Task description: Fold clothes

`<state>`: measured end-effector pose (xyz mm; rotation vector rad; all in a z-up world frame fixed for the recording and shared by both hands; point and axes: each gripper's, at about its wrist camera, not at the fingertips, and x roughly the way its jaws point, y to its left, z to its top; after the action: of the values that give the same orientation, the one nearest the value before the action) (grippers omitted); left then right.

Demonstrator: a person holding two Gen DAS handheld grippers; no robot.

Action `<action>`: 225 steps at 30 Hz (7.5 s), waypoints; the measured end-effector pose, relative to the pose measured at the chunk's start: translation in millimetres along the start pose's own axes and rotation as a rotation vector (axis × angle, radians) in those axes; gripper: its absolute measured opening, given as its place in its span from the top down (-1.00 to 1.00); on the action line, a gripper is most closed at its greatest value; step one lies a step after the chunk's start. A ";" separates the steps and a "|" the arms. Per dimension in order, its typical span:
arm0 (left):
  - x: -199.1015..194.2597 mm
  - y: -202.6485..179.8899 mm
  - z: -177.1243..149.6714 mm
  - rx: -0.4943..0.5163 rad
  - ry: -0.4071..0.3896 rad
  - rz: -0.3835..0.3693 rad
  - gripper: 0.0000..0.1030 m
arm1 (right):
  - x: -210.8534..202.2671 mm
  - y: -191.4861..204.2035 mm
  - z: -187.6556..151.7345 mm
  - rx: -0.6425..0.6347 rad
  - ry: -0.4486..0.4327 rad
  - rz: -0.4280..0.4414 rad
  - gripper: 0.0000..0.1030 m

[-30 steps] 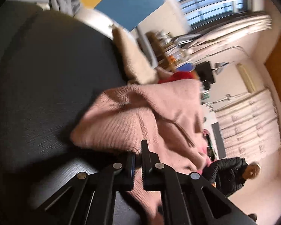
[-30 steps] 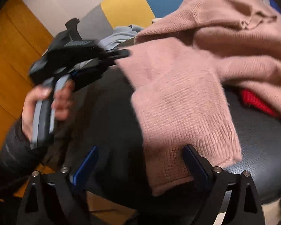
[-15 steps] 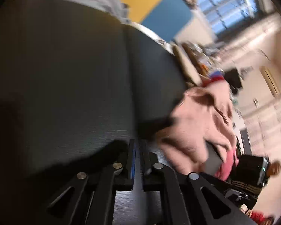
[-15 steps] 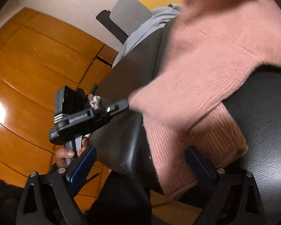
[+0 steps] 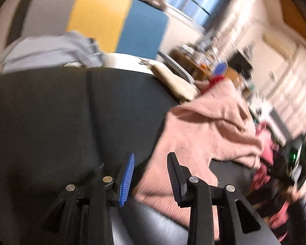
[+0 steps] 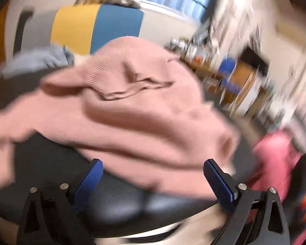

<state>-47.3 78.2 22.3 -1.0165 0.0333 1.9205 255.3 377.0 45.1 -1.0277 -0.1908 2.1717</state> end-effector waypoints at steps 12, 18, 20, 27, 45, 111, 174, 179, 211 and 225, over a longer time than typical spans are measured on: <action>107.4 -76.0 62.7 0.399 0.069 -0.005 0.24 | 56.7 -51.1 -2.2 -0.322 0.129 0.085 -0.99; 163.2 -102.8 87.4 0.557 0.116 -0.011 0.19 | 86.2 -70.1 2.8 -0.168 0.236 0.241 -0.99; 179.2 -101.4 87.0 0.573 0.146 -0.011 0.16 | 89.5 -78.0 1.7 -0.110 0.241 0.283 -0.99; 221.4 -91.3 88.5 0.507 0.246 0.002 0.15 | 93.7 -85.5 1.1 -0.075 0.178 0.331 -0.99; 121.9 -124.9 48.3 0.177 0.086 -0.462 0.92 | 67.5 -46.9 34.4 -0.223 0.187 0.227 0.45; -24.2 32.9 -30.5 -0.267 -0.054 -0.211 0.85 | 78.1 37.3 109.4 -0.250 0.271 0.505 0.43; 98.1 41.0 54.3 0.424 0.215 0.526 0.96 | 226.2 -11.6 249.7 0.222 0.135 0.425 -0.99; 84.6 73.3 64.8 0.358 0.227 0.589 0.96 | 189.8 -26.3 237.6 0.236 0.095 0.348 -0.99; 16.0 10.7 -2.9 0.163 0.116 0.266 0.67 | 214.9 40.8 184.0 -0.161 0.149 0.099 -1.00; -94.2 103.5 -50.1 -0.285 -0.064 0.143 0.55 | 136.3 -0.1 170.5 0.161 0.060 0.183 -1.00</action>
<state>-71.0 -68.3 13.9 -1.1647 -0.2157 2.1289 73.9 494.5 75.5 -1.0507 0.1093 2.2726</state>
